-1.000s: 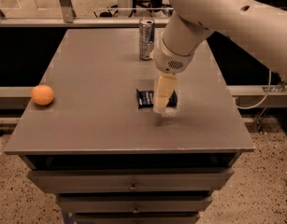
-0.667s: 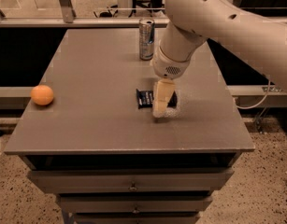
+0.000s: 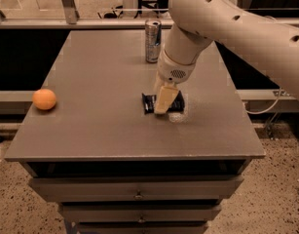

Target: Pick rxbar blueberry

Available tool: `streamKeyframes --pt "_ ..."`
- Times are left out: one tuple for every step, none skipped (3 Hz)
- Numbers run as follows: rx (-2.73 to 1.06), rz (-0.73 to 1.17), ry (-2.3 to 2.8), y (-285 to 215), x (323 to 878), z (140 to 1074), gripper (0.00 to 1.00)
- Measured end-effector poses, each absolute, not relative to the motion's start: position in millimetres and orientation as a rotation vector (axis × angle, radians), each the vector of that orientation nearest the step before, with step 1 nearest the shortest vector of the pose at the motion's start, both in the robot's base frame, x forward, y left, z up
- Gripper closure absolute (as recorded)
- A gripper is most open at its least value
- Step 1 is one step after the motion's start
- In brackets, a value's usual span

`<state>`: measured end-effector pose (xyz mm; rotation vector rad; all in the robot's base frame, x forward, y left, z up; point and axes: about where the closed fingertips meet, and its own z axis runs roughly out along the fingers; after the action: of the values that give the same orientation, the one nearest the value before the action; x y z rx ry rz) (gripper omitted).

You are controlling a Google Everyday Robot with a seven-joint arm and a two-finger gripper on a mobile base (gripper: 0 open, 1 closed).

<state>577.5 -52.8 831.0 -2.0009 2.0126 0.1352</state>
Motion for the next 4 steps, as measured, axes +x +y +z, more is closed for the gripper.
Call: streamKeyframes --pt "-2.001 0.135 2.013 -53 578 836 0.88" --pt "-1.999 0.172 1.968 -46 570 857 1.0" --pt "-1.974 0.218 1.91 -45 565 881 1.0" --pt "-1.867 0.352 1.813 -52 561 914 1.0"
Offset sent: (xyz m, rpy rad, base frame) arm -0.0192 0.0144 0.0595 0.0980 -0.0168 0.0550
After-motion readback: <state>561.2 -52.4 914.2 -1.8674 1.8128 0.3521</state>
